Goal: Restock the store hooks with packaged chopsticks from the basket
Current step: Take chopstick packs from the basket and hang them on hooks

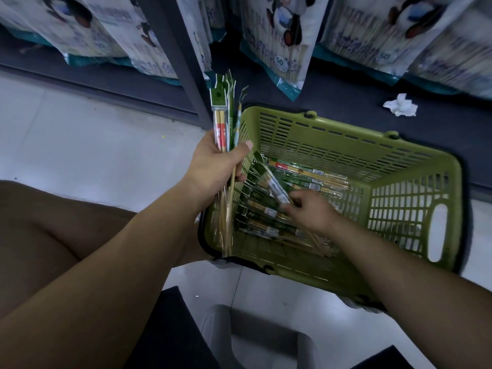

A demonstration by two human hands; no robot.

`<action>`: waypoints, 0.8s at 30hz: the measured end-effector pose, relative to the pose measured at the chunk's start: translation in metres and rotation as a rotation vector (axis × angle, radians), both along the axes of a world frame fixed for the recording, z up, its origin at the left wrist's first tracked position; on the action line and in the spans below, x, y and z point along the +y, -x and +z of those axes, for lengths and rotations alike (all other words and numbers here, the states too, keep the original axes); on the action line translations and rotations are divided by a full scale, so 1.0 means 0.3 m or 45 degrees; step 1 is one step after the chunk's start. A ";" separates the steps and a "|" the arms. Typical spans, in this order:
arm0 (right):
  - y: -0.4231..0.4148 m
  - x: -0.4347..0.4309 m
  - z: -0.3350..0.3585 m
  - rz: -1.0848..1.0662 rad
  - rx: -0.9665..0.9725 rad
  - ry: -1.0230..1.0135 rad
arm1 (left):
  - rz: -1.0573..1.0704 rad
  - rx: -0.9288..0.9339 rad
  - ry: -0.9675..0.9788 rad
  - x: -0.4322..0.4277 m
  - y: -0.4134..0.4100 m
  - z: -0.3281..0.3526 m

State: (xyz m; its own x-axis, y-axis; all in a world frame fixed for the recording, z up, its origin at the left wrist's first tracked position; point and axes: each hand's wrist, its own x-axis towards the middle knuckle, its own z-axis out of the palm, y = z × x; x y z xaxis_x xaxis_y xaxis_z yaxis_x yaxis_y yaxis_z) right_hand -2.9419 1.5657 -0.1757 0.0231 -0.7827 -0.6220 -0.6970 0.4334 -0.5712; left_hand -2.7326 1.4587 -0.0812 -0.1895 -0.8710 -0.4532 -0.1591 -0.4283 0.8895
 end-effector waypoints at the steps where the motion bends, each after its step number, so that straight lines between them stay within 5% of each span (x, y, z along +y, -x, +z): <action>1: -0.011 -0.019 0.042 -0.092 -0.097 0.051 | -0.033 -0.035 0.017 0.003 0.000 0.000; 7: -0.138 -0.116 0.292 -0.370 -0.426 0.290 | -0.170 0.035 0.045 0.048 0.017 0.029; 13: -0.215 -0.140 0.427 -0.254 -0.450 0.495 | 0.017 0.319 -0.137 0.049 0.034 0.079; 24: -0.211 -0.154 0.398 -0.308 -0.598 0.476 | 0.203 0.189 -0.167 0.038 0.048 0.071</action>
